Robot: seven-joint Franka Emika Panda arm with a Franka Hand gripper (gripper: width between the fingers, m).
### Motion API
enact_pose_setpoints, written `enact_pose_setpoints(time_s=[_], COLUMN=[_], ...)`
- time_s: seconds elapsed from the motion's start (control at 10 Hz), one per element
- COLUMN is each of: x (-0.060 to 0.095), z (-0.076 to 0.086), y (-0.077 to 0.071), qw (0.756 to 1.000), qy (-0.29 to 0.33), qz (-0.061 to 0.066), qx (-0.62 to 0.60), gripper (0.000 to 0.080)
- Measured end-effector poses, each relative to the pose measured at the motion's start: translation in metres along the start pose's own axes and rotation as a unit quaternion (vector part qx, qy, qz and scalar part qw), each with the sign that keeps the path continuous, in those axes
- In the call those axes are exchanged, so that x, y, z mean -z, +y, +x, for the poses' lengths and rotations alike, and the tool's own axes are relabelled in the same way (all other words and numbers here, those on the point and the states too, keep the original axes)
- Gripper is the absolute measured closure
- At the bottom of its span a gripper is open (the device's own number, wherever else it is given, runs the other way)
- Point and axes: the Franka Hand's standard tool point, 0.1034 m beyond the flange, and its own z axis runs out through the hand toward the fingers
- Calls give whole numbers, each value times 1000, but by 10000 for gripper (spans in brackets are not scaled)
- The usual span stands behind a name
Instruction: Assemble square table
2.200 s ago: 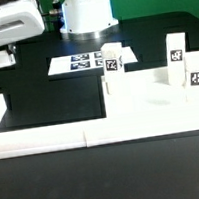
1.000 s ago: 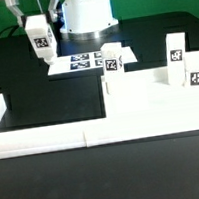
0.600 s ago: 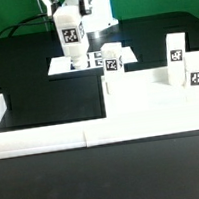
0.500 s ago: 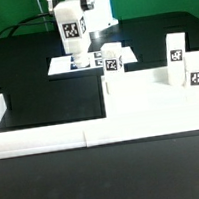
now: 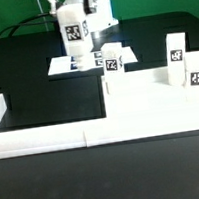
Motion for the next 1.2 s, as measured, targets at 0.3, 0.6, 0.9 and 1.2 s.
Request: enact_pose_setpoints(time_s=[0.3, 0.6, 0.9, 1.2], x=[-33, -42, -47, -53], z=[-14, -19, -24, -32], y=[-34, -33, -30, -31], qw=[1000, 1000, 1000, 999], qy=[-12, -17, -20, -21], qz=[1, -3, -6, -9], qx=[13, 16, 18, 23], gripper=[507, 507, 507, 507])
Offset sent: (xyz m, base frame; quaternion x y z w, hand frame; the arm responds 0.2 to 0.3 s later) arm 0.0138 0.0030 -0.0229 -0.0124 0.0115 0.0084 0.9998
